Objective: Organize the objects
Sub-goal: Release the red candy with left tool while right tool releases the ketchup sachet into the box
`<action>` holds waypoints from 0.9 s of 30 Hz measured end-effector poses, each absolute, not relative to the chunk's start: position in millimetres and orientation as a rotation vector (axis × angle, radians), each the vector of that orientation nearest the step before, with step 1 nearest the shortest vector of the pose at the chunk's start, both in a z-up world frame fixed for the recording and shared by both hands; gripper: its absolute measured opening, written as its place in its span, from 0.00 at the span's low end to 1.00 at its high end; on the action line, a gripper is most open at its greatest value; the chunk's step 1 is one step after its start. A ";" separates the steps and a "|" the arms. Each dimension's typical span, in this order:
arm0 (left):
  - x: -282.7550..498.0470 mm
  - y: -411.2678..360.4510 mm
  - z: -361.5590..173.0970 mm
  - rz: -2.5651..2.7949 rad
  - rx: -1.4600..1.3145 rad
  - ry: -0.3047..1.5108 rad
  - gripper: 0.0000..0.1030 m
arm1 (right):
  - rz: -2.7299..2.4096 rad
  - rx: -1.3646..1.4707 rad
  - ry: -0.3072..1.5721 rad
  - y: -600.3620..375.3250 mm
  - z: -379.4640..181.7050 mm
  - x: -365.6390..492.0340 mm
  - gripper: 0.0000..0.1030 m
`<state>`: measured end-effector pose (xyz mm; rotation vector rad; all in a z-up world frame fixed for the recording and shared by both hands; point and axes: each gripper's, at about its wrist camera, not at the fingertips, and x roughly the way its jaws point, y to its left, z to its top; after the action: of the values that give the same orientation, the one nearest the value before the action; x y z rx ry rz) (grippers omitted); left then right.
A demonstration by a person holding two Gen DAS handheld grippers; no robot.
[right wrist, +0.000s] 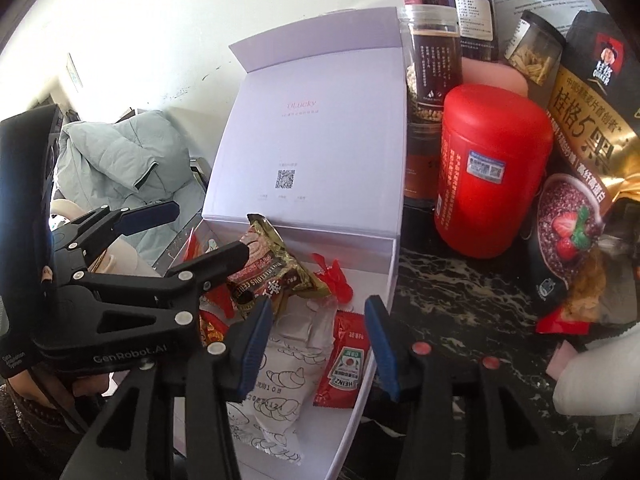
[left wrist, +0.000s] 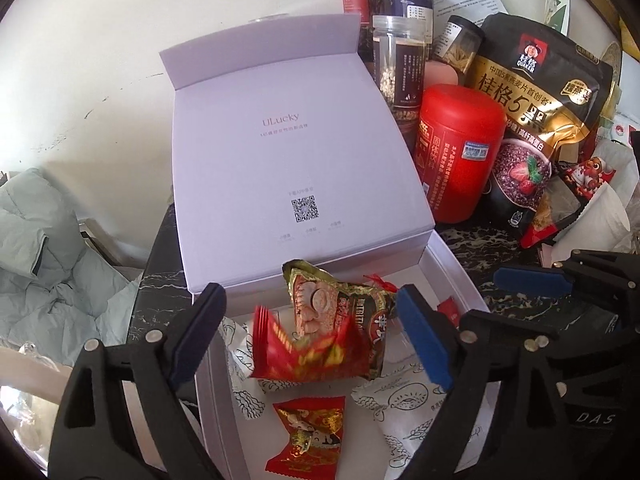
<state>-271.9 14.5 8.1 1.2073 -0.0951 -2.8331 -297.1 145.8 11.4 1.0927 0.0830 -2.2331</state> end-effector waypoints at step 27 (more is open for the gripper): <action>-173.8 16.5 93.5 -2.882 0.944 -0.057 0.99 | -2.458 0.886 0.160 183.9 91.9 -205.6 0.62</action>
<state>-173.8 16.5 93.5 0.9445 -0.0574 -2.8821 -205.6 183.9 91.9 0.8855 0.1597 -2.4576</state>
